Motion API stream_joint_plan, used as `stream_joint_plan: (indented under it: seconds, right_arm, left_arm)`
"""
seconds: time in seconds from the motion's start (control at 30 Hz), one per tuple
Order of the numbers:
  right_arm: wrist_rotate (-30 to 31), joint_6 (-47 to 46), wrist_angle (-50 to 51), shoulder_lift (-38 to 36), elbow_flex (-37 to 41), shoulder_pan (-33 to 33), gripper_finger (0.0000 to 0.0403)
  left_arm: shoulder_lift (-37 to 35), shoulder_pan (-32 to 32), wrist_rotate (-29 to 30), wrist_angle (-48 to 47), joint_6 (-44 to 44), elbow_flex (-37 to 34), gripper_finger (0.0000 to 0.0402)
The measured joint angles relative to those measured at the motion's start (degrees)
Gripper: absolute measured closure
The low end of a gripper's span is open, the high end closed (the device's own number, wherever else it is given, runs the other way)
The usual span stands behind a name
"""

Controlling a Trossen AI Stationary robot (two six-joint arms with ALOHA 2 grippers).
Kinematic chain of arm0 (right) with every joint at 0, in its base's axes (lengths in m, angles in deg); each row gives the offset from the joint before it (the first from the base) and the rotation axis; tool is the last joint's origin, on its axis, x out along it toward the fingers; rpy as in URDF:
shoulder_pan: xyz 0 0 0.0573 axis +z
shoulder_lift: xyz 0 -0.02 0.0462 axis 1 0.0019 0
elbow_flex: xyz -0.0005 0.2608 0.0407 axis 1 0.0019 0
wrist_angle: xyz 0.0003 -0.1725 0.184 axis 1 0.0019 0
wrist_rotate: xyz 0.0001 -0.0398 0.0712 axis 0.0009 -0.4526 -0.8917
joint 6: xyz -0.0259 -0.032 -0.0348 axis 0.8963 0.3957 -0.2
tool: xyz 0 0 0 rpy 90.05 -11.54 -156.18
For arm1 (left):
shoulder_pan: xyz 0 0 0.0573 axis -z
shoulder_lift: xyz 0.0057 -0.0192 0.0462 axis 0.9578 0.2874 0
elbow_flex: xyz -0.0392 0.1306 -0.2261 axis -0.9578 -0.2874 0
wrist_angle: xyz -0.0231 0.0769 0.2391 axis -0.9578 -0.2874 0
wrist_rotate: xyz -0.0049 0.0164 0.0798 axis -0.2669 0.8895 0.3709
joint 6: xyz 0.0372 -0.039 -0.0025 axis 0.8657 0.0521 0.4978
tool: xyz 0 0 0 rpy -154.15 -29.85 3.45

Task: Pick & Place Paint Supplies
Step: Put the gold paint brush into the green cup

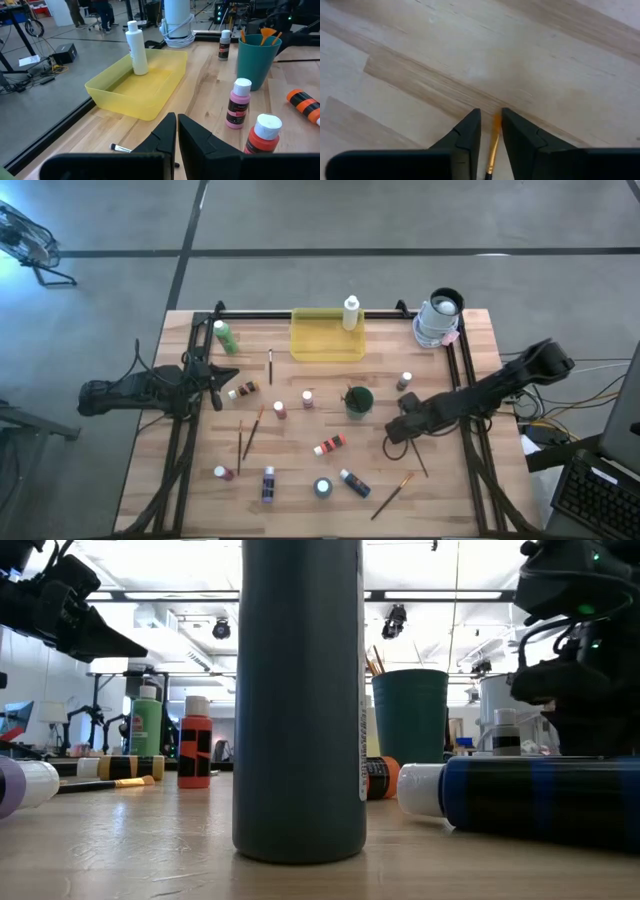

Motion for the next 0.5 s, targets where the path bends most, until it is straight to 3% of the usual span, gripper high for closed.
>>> stream_joint_plan:
  seconds: [0.5]
  right_arm:
    - [-4.2,0.78,6.27,1.88,-3.74,-0.04,0.0392]
  left_arm:
    - [-0.02,0.01,0.0,-0.01,-0.01,-0.01,0.0378]
